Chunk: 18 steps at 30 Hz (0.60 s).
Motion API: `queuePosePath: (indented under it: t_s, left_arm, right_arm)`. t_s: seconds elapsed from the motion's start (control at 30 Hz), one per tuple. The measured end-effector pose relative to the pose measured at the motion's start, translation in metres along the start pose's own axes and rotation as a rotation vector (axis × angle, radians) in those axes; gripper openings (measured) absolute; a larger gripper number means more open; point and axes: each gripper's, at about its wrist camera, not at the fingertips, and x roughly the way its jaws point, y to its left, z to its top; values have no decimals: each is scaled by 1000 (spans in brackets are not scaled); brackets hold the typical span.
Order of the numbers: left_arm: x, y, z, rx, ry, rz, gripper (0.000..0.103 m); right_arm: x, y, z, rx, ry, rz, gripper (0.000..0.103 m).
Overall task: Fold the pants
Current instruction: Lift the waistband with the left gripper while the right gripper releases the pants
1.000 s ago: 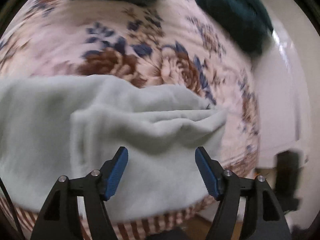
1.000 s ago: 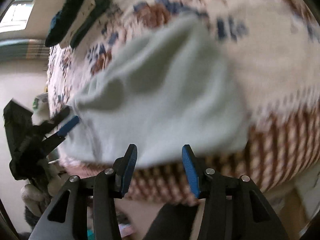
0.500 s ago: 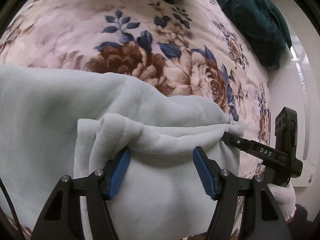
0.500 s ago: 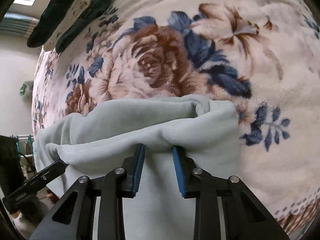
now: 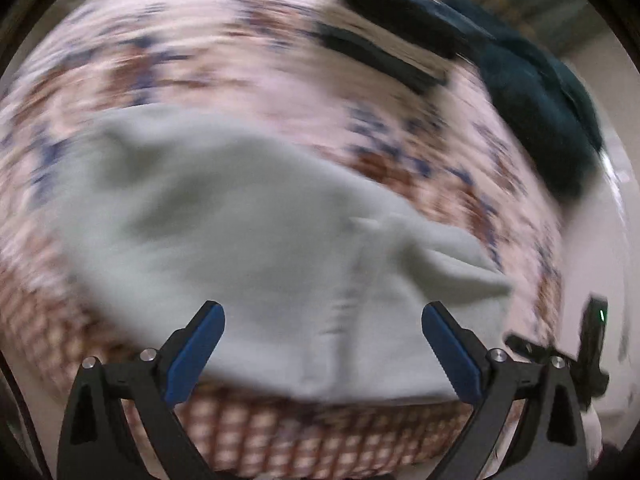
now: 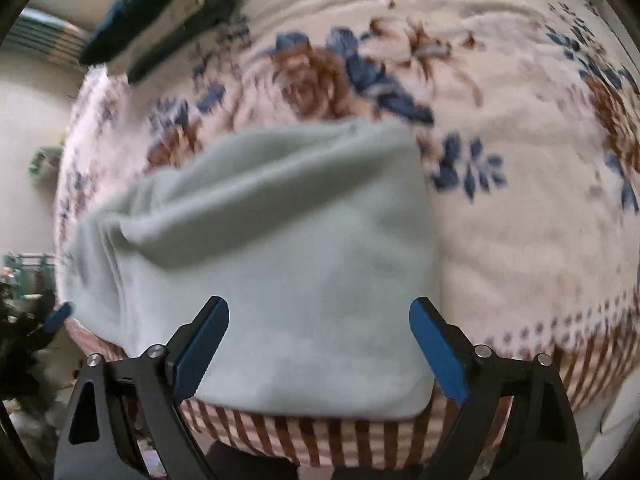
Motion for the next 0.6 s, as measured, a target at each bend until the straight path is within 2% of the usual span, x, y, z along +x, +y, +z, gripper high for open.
queuePosePath:
  t_s: [0.07,0.13,0.2,0.27,0.33,0.43,0.6]
  left_arm:
    - [-16,45,-4,-112,-62,37,101]
    - [-23,92,-7,-239,-100,14,101]
    - [-14,150,-12,-415,-103,-55,101]
    - [3,188,-17,-544,-99,-113,101]
    - [26,224,-21,-695,-92,-216,100]
    - [52,250,-24,-814,-116,-302,100]
    - [70,257,-25,-891,-135,-324,100]
  right_arm:
    - [7,10,-10,7,17,-45,94]
    - [14,21,-17,23,23,-73,94]
    - [20,33,-23,46,30,-95,94]
    - [26,45,-26,62,44,-118,94]
    - [30,58,-26,64,45,-141,94]
    - [38,78,-25,45,58,-165,94]
    - [51,107,-23,-15,75,-203,94]
